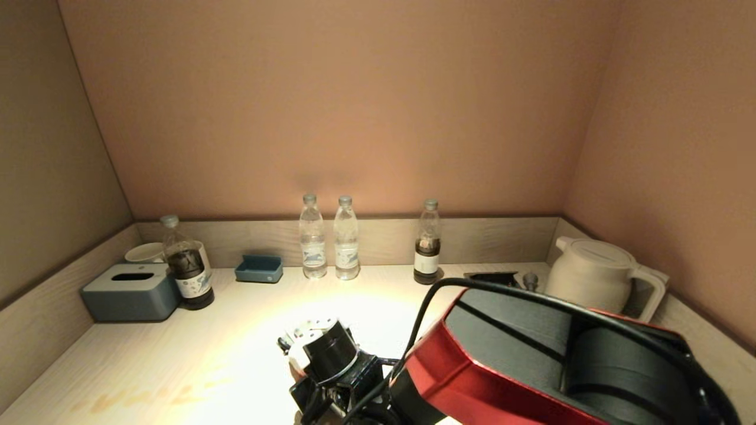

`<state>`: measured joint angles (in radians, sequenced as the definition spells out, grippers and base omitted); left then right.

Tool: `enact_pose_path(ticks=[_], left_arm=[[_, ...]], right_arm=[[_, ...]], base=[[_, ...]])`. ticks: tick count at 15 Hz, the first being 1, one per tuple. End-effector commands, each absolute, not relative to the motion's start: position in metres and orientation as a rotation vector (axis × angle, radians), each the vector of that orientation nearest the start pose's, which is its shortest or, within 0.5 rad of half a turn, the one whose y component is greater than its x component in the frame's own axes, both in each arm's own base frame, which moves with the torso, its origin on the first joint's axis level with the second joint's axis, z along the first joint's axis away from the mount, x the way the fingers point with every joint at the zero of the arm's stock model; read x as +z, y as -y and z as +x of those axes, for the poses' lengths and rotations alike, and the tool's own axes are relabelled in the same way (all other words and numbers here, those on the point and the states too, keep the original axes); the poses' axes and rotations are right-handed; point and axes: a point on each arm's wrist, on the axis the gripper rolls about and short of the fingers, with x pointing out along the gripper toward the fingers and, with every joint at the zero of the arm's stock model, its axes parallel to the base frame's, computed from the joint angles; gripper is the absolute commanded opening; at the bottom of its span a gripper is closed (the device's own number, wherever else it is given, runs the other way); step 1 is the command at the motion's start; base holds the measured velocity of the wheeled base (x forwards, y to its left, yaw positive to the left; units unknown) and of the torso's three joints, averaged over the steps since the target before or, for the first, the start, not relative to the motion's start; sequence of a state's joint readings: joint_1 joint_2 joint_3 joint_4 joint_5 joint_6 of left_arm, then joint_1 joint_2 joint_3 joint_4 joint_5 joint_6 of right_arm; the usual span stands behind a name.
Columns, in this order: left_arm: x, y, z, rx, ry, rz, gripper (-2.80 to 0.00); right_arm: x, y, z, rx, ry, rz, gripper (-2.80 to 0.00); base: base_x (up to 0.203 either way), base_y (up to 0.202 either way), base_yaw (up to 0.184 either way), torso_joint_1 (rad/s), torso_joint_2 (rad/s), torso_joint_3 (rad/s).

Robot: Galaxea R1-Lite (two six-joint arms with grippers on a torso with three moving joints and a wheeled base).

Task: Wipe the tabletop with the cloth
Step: Sweep the stains on the table

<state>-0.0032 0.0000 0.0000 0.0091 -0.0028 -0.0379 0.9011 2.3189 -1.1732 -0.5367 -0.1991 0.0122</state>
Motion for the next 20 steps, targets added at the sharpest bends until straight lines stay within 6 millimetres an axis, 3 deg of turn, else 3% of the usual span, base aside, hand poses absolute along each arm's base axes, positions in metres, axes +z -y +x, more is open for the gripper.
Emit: enact_pose_path(ticks=[1, 3, 5, 10, 12, 16, 20], left_arm=[[0.075, 0.000, -0.023, -0.006, -0.009, -0.038, -2.80], [0.075, 0.000, -0.023, -0.005, -0.009, -0.038, -2.80], [0.075, 0.000, -0.023, -0.006, -0.009, -0.038, -2.80], [0.075, 0.000, -0.023, -0.006, -0.009, -0.038, -2.80], [0.075, 0.000, -0.023, -0.006, -0.009, -0.038, -2.80], [0.075, 0.000, -0.023, -0.006, -0.009, -0.038, -2.80], [0.075, 0.000, -0.023, -0.006, -0.009, -0.038, -2.80]], right_arm=[[0.078, -0.314, 0.256, 0.674, -0.470, -0.269, -2.80], [0.094, -0.282, 0.252, 0.608, -0.470, -0.253, -2.80], [0.099, -0.237, 0.266, 0.477, -0.487, -0.228, -2.80], [0.087, -0.138, 0.312, 0.179, -0.513, -0.155, -2.80], [0.077, -0.107, 0.322, 0.102, -0.541, -0.131, -2.80], [0.043, -0.083, 0.345, 0.034, -0.613, -0.117, -2.80], [0.024, -0.083, 0.378, 0.019, -0.602, -0.109, -2.80]], base=[[0.000, 0.000, 0.000, 0.000, 0.00, 0.000], [0.000, 0.000, 0.000, 0.000, 0.00, 0.000], [0.000, 0.000, 0.000, 0.000, 0.00, 0.000], [0.000, 0.000, 0.000, 0.000, 0.00, 0.000], [0.000, 0.000, 0.000, 0.000, 0.00, 0.000], [0.000, 0.000, 0.000, 0.000, 0.00, 0.000], [0.000, 0.000, 0.000, 0.000, 0.00, 0.000]])
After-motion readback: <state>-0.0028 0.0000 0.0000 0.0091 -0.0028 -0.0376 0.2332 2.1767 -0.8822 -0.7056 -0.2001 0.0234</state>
